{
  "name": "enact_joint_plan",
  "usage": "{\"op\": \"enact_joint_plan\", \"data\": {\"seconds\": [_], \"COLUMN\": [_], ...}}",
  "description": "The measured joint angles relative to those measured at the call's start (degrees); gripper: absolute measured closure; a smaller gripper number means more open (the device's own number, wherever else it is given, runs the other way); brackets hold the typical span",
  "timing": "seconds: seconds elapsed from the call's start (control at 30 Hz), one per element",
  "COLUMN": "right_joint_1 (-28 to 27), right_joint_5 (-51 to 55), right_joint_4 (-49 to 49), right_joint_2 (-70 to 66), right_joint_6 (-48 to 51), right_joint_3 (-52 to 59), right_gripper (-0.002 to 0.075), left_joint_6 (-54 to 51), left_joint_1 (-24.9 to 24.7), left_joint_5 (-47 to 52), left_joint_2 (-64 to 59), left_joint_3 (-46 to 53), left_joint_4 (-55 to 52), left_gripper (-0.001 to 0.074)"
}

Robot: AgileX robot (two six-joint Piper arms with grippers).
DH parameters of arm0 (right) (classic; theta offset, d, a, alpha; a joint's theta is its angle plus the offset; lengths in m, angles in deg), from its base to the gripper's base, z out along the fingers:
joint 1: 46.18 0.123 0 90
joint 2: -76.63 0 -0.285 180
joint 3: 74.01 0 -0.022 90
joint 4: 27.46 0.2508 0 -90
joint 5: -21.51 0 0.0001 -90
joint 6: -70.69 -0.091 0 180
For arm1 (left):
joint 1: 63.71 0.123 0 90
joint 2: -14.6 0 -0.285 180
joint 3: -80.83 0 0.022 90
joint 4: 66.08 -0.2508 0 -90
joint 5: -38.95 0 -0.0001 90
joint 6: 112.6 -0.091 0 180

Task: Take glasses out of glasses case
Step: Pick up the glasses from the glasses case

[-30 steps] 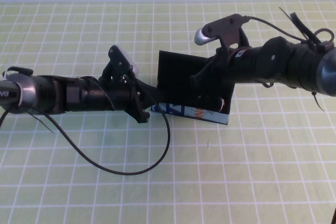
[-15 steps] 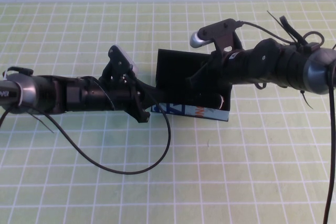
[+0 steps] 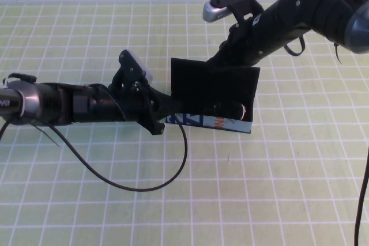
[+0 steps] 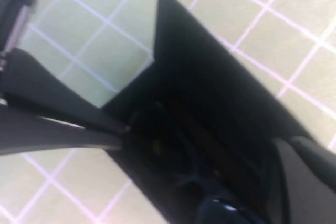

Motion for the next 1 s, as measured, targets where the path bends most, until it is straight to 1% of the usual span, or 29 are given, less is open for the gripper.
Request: {"op": "enact_joint_plan", "data": {"seconds": [0.07,0.2,0.6,1.0], "right_joint_1": [0.0,0.0,0.0,0.0], "right_joint_5": [0.7,0.17,-9.0,-9.74], "right_joint_4": [-2.46,-3.94,-4.73,-4.73], "right_joint_2": [-0.87,-2.99,-7.2,-11.3], "right_joint_6": [-0.25,-0.42,-1.9,-2.13], "right_joint_3": [-1.51,-2.2,-2.2,-2.65], "right_gripper": [0.0743,0.0743,0.0743,0.0743], "left_joint_6": [0.0,0.26,0.49,0.49], "left_joint_1": [0.0,0.0,0.0,0.0], "left_joint_5": [0.07,0.07,0.07,0.07], "left_joint_2": [0.0,0.0,0.0,0.0], "left_joint_3": [0.0,0.0,0.0,0.0], "left_joint_4": [0.0,0.0,0.0,0.0], "left_gripper": [0.0739,0.0739,0.0739,0.0739]}}
